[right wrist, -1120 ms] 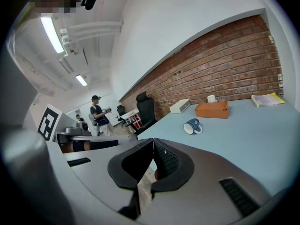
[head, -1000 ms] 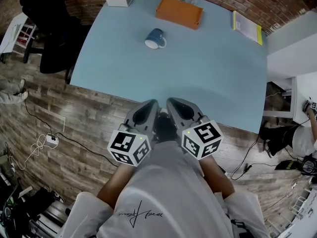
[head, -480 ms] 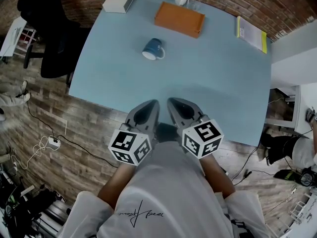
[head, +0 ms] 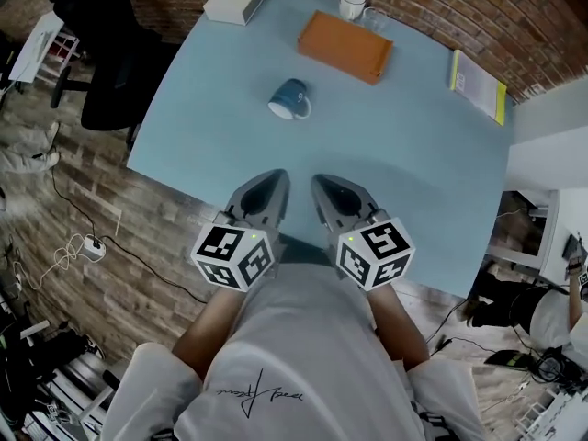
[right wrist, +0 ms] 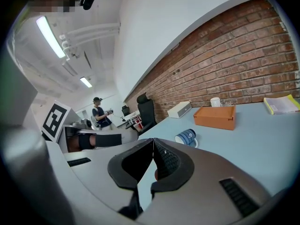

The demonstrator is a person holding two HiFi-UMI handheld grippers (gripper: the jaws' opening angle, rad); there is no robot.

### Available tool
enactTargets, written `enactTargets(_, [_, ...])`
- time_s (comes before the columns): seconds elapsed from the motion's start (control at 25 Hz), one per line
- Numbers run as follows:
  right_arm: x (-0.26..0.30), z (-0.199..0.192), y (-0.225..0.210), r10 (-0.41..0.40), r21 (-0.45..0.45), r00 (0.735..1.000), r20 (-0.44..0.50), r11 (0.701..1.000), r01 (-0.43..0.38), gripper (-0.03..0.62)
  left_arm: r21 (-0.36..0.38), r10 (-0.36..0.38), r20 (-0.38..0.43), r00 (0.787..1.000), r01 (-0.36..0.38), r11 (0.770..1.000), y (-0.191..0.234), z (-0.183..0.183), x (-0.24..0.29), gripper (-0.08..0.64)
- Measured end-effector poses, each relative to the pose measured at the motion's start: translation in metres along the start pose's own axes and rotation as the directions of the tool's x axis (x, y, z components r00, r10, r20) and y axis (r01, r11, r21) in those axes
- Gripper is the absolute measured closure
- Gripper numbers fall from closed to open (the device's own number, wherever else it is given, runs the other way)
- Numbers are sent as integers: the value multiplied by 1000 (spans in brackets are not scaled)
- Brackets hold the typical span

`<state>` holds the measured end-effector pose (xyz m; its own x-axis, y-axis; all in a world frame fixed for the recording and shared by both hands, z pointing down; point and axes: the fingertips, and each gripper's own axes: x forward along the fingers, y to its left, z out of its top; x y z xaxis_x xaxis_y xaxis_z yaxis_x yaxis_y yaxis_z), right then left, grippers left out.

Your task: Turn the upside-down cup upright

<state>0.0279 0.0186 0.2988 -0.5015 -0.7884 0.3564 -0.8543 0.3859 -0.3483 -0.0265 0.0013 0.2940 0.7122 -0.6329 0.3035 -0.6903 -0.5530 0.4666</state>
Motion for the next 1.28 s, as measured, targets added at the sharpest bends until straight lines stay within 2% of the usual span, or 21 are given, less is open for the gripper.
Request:
enactTargets(0.24, [15,11,-6,15,-29,1000,1,999,-15,571,-5,26,-2,1000,-26,1000,8,6,8,552])
enactTargets(0.4, [23,22,-16,-13,-65,1000,27,998,14,571,-61,31,5,1000,-31,998,12,11,16,552])
enactTargets(0.48, [29,26,-24,-19,-66,999,30,998,21,571,-66,33,7,999,-32,997,14,12,25,552])
enactTargets(0.8, [47,18,-43,-17,-53,1000,-4,998,17,571,-94,54,-21,998,-56,994,31,4,54,552])
enactTargets(1.08, [70,15,-49,-5,-54,999,-43,999,3,571,-167,65,-43,997,-72,983,51,-6,73,551])
enactTargets(1.28, [85,15,-55,-2,-49,997,-74,999,-1,571,-176,61,-66,996,-72,982,60,-7,83,551])
